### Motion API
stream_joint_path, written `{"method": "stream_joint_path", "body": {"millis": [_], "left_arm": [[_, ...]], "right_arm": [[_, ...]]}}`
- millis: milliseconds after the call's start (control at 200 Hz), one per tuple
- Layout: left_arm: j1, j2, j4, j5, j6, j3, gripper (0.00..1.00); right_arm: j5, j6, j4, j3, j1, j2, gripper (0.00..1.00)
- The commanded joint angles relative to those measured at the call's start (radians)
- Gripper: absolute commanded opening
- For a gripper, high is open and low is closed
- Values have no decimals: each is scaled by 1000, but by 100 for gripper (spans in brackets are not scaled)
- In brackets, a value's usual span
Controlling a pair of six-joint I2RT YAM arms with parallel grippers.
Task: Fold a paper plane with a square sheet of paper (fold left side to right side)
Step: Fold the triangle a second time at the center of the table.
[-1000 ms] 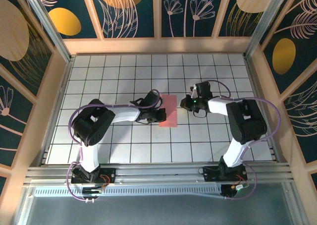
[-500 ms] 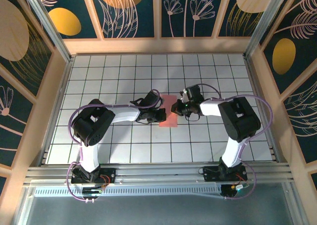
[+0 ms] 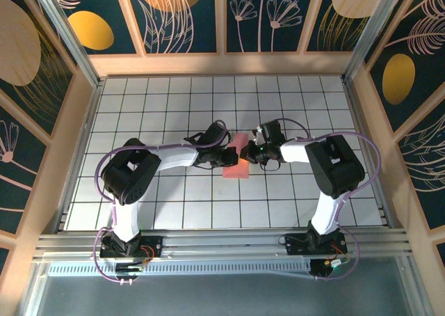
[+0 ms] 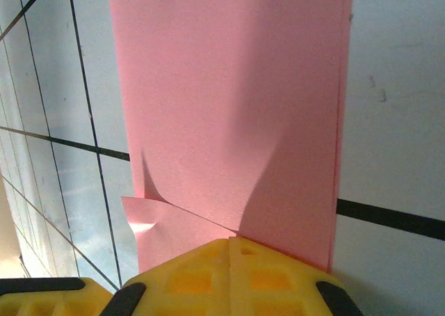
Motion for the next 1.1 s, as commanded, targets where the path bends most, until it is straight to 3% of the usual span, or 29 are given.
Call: {"method": "stream_joint_path", "body": {"millis": [0, 706, 1096], "left_arm": [[3, 43, 3, 47, 0, 36, 0], [3, 49, -40, 48, 41, -54, 0], [1, -58, -29, 57, 60, -215, 0]], "right_arm": [[47, -22, -66, -17, -1, 30, 0], [82, -48, -119, 13, -1, 55, 0], [90, -64, -135, 22, -14, 59, 0]]}}
